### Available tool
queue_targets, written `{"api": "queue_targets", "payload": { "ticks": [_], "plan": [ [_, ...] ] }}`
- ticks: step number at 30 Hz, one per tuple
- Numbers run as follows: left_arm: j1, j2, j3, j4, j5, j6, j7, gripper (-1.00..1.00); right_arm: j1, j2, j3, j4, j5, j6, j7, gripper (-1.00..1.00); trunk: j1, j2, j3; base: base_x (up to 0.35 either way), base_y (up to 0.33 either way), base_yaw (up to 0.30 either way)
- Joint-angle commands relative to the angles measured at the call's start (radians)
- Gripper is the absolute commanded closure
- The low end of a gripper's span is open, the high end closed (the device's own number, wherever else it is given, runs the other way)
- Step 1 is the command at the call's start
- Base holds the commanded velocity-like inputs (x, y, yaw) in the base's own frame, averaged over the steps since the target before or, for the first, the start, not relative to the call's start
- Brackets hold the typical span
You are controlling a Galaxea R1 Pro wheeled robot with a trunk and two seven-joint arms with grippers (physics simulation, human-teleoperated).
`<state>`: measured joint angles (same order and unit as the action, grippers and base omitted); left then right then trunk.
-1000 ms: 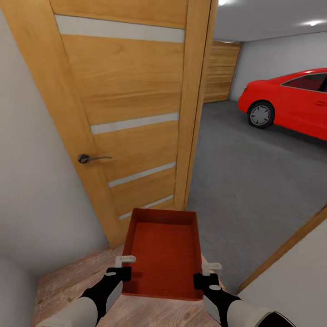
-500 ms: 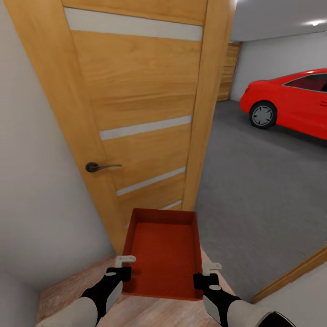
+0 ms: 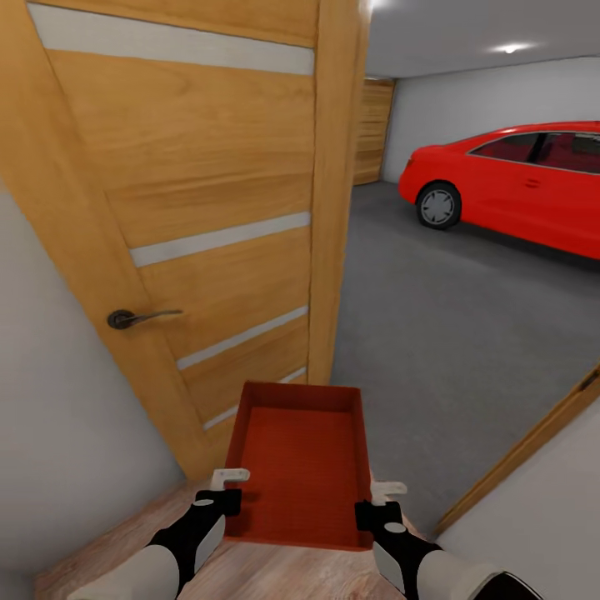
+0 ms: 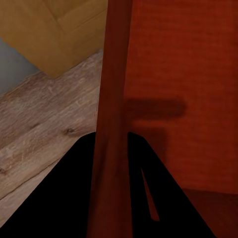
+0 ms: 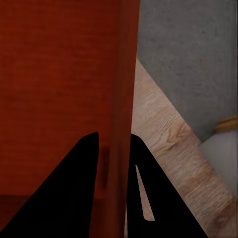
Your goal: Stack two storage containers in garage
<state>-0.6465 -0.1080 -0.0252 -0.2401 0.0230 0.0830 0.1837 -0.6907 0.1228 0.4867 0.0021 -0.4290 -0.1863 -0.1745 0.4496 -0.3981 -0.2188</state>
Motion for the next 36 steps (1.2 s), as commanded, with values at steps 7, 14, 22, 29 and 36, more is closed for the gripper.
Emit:
{"api": "queue_targets", "payload": {
  "ticks": [7, 14, 22, 29, 36],
  "plan": [
    [0.000, 0.001, -0.007, 0.001, 0.011, 0.014, 0.008, 1.00, -0.001, -0.026, 0.006, -0.001, -0.008, -0.038, -0.069, 1.00, 0.000, -0.002, -0.002, 0.000, 0.000, -0.283],
    [0.000, 0.001, -0.007, 0.001, 0.012, 0.014, 0.008, 1.00, -0.001, -0.026, 0.006, -0.001, -0.008, -0.038, -0.069, 1.00, 0.000, -0.002, -0.002, 0.021, 0.053, -0.126],
    [0.000, 0.002, -0.007, 0.001, 0.012, 0.015, 0.008, 1.00, -0.001, -0.026, 0.007, -0.001, -0.008, -0.038, -0.069, 1.00, 0.000, -0.002, -0.002, 0.123, 0.276, -0.004],
    [0.000, 0.002, -0.007, 0.001, 0.012, 0.015, 0.008, 1.00, -0.001, -0.022, 0.007, -0.001, -0.009, -0.038, -0.069, 1.00, 0.000, -0.002, -0.002, 0.151, 0.295, -0.208],
    [0.001, 0.002, -0.007, 0.001, 0.012, 0.014, 0.008, 1.00, -0.001, -0.022, 0.007, -0.001, -0.010, -0.038, -0.069, 1.00, 0.000, -0.002, -0.002, 0.154, 0.295, -0.281]
  ]
}}
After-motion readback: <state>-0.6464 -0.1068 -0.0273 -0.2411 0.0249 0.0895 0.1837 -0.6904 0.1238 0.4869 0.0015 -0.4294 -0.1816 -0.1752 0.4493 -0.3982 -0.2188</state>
